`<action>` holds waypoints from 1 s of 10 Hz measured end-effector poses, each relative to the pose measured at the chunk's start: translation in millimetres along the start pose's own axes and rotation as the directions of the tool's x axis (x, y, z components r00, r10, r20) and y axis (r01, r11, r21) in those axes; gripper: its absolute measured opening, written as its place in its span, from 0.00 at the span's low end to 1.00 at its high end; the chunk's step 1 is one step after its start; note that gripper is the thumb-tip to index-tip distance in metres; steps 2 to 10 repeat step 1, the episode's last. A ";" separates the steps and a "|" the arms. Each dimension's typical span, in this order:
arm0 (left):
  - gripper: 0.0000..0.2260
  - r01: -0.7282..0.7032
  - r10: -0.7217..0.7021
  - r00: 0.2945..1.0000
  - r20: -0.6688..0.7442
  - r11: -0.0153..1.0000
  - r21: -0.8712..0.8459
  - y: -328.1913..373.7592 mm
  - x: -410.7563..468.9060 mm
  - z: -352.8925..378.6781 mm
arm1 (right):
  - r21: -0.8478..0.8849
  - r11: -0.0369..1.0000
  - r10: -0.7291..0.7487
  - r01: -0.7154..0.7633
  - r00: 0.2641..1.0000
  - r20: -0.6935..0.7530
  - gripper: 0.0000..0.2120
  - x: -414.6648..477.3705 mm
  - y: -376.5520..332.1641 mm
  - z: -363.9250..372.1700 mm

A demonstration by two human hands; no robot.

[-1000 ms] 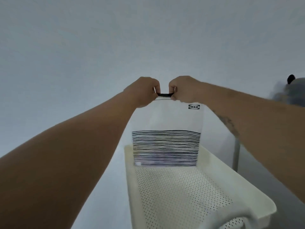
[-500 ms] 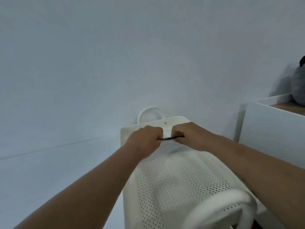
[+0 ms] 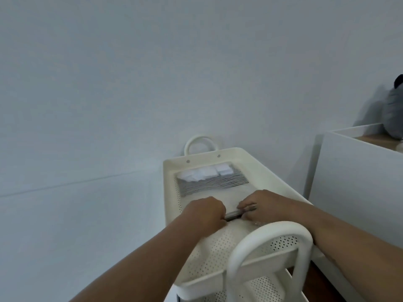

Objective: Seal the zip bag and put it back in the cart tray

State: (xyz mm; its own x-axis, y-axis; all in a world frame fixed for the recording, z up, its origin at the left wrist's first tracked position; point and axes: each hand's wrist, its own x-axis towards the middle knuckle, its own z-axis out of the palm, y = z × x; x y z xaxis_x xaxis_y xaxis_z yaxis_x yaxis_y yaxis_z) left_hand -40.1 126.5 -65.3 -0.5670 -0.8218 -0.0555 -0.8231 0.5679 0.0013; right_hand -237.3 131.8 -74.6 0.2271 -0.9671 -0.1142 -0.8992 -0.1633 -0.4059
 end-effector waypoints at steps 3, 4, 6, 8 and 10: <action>0.16 0.017 -0.019 0.998 -0.067 0.999 -0.039 -4.6 0.0 -10.0 | 0.105 0.994 0.010 0.002 0.993 -0.114 0.18 1.6 -9.7 -24.6; 0.16 0.017 -0.019 0.998 -0.067 0.999 -0.039 -4.6 0.0 -10.0 | 0.105 0.994 0.010 0.002 0.993 -0.114 0.18 1.6 -9.7 -24.6; 0.16 0.017 -0.019 0.998 -0.067 0.999 -0.039 -4.6 0.0 -10.0 | 0.105 0.994 0.010 0.002 0.993 -0.114 0.18 1.6 -9.7 -24.6; 0.16 0.017 -0.019 0.998 -0.067 0.999 -0.039 -4.6 0.0 -10.0 | 0.105 0.994 0.010 0.002 0.993 -0.114 0.18 1.6 -9.7 -24.6; 0.16 0.017 -0.019 0.998 -0.067 0.999 -0.039 -4.6 0.0 -10.0 | 0.105 0.994 0.010 0.002 0.993 -0.114 0.18 1.6 -9.7 -24.6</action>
